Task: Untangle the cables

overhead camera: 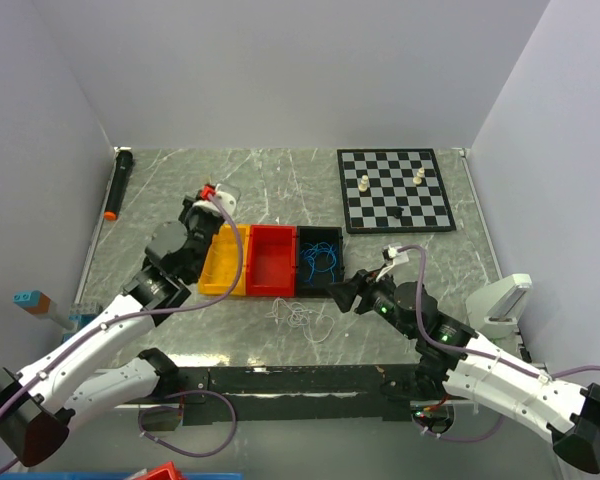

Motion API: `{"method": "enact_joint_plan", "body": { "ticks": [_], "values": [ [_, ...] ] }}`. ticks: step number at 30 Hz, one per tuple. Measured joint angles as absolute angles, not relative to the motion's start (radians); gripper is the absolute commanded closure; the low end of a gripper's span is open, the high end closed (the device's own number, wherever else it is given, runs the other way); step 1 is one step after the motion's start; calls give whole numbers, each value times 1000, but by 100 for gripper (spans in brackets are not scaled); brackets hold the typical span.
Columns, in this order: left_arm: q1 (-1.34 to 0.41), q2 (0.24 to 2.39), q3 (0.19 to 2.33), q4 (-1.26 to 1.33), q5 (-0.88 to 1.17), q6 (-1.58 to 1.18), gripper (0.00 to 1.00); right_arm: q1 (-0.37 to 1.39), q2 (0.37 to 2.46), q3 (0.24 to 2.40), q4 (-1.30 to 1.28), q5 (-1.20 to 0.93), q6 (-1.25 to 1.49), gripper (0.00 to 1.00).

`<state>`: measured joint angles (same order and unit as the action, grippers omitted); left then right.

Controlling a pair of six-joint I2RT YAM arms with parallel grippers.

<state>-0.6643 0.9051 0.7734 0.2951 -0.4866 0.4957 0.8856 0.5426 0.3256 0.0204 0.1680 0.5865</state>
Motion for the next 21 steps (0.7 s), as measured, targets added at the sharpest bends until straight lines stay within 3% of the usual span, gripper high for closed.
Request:
{"method": "enact_joint_plan", "body": {
  "ticks": [12,21],
  "values": [
    [-655,880,542,208,-495,403,99,886,525,325,-1,175,587,29],
    [-616,1028,575,137,-437,287,94,886,531,325,0,175,594,29]
  ]
}}
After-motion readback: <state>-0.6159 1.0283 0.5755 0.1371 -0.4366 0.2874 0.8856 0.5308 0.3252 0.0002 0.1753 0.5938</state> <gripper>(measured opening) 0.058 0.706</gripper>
